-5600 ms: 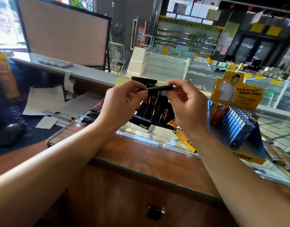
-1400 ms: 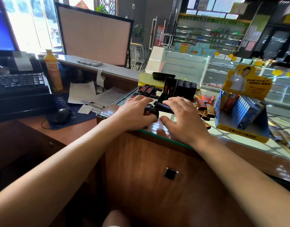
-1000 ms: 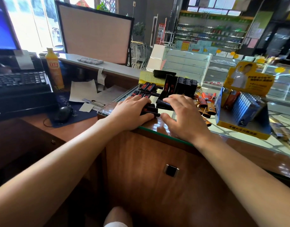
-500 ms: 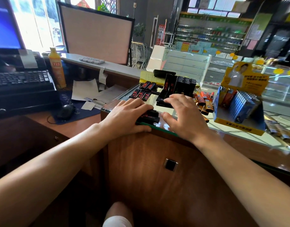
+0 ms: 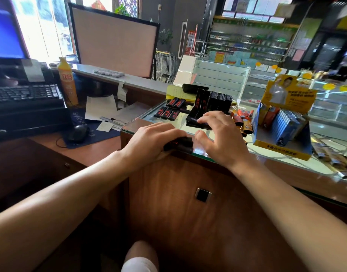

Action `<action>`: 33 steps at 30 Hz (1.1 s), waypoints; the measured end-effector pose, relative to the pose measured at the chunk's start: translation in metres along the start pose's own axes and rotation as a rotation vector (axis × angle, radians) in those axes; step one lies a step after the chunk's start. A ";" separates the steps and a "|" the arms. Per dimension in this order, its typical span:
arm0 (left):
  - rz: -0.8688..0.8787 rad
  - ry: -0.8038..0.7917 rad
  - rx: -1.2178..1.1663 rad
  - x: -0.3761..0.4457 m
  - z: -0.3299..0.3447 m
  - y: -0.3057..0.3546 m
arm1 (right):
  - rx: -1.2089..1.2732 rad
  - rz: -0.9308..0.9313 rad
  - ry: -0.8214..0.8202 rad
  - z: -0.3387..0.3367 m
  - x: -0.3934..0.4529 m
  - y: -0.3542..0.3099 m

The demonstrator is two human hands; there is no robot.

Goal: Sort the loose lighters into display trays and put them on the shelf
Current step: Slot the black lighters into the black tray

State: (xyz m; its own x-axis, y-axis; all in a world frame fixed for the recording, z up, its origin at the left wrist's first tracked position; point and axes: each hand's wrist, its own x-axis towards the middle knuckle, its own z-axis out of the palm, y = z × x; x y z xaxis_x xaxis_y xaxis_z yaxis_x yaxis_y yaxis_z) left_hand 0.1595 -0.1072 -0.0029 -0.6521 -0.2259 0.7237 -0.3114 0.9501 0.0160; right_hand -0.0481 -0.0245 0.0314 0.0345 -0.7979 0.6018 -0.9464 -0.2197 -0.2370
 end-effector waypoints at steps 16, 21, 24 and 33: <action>-0.852 0.285 -1.319 0.048 -0.009 0.031 | 0.705 0.238 0.204 -0.002 0.033 -0.029; -0.903 0.318 -1.347 0.047 -0.008 0.025 | 0.807 0.315 0.360 -0.005 0.042 -0.019; -0.896 0.311 -1.286 0.050 -0.006 0.022 | 0.769 0.278 0.401 -0.003 0.043 -0.020; -0.937 0.492 -1.208 0.054 0.004 0.016 | 0.791 0.285 0.368 0.003 0.044 -0.016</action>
State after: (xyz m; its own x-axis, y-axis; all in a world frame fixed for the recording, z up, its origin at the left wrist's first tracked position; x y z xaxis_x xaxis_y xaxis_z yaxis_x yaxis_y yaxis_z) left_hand 0.1166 -0.1052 0.0341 -0.2058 -0.9367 0.2832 0.4032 0.1825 0.8967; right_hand -0.0304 -0.0572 0.0595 -0.3993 -0.6818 0.6130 -0.4027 -0.4703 -0.7853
